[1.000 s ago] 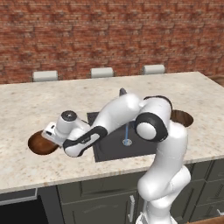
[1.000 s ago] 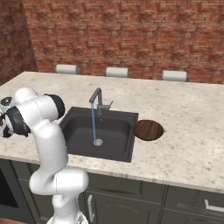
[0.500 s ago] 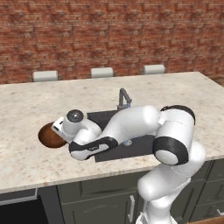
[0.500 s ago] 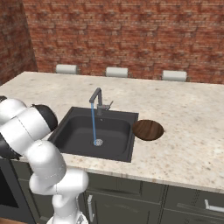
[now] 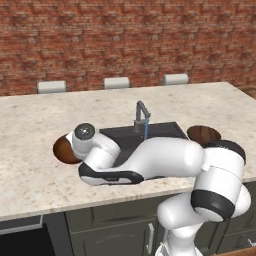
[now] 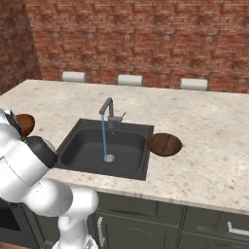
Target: Rinse each bowl for a few seconds and place them down in the sink or on the counter.
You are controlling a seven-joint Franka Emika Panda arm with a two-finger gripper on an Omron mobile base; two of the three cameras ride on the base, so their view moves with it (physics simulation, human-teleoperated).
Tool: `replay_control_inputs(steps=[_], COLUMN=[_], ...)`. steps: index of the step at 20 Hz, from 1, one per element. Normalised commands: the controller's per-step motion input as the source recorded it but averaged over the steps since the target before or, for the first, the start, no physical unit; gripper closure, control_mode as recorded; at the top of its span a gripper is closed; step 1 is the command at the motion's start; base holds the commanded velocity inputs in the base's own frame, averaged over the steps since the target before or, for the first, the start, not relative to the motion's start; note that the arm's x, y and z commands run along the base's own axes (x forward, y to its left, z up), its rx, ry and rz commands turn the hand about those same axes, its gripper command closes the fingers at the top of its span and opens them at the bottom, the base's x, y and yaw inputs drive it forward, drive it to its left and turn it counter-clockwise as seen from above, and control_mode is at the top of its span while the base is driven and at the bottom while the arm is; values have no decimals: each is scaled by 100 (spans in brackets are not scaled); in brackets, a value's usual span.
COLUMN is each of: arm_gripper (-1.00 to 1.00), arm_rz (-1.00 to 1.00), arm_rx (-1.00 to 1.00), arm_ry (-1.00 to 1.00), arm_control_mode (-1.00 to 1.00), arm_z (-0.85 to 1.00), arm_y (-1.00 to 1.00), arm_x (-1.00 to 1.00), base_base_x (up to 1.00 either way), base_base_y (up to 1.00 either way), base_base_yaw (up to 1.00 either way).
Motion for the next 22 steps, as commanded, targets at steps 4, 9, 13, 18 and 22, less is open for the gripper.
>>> replay_control_inputs(steps=[4,9,13,18,22], arm_gripper=[100,100,100,100,100], arm_rz=[-13,-10,-6,-1,0], arm_rx=[0,0,0,0,0], arm_ry=[2,3,10,9,1], arm_control_mode=[-100,-100,-100,-100,-100], arm_z=[42,39,23,2,0], arm_y=[-17,-31,-39,-33,-20], arm_x=[-24,-29,-18,-3,0], base_base_x=[0,0,0,0,0], base_base_y=[0,0,0,0,0], base_base_yaw=[0,0,0,0,0])
